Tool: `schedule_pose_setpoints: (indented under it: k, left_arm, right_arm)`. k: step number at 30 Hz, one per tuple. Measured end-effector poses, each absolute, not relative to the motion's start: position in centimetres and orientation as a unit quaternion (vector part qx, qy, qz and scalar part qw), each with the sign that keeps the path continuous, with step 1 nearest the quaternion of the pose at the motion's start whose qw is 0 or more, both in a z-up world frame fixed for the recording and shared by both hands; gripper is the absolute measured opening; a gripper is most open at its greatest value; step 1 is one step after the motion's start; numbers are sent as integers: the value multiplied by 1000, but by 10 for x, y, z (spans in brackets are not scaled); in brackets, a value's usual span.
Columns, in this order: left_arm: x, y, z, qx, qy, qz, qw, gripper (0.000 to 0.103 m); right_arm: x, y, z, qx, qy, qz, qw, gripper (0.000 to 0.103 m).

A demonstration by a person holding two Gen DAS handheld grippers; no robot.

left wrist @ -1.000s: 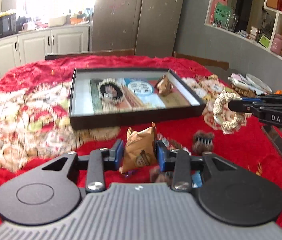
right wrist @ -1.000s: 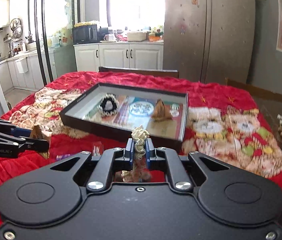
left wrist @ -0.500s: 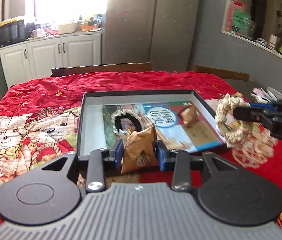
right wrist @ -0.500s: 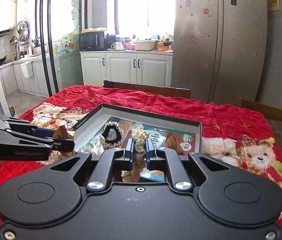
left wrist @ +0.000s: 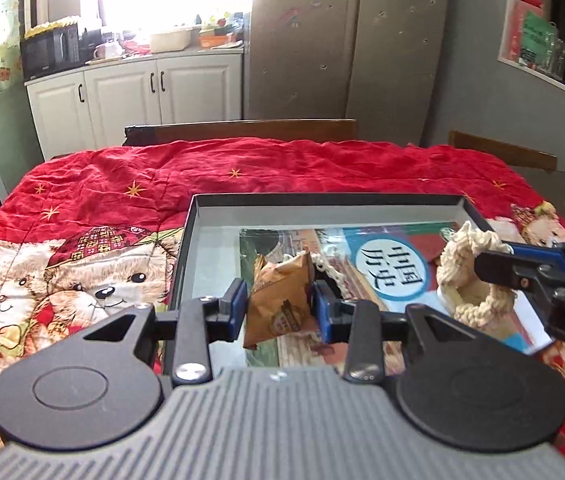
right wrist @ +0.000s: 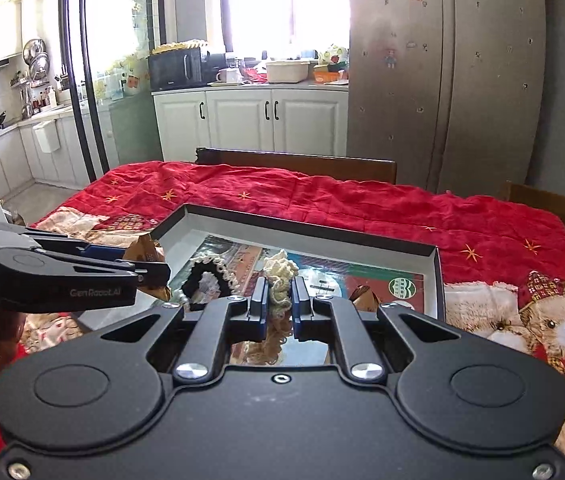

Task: Organize objects
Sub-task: 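Carry the paper packet and cream scrunchie with both tools into the box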

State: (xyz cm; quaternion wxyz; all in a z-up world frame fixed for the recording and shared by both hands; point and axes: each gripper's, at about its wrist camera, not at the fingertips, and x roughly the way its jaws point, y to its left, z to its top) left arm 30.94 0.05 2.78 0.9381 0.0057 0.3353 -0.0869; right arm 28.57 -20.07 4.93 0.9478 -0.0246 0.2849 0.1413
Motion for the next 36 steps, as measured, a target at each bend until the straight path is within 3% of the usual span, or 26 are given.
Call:
schedule_pose_setpoints:
  k: [36]
  left_arm:
    - [360,-15,-13,9,372,-71,926,43]
  right_arm:
    - [352,-196,1,-18,350,129,928,11]
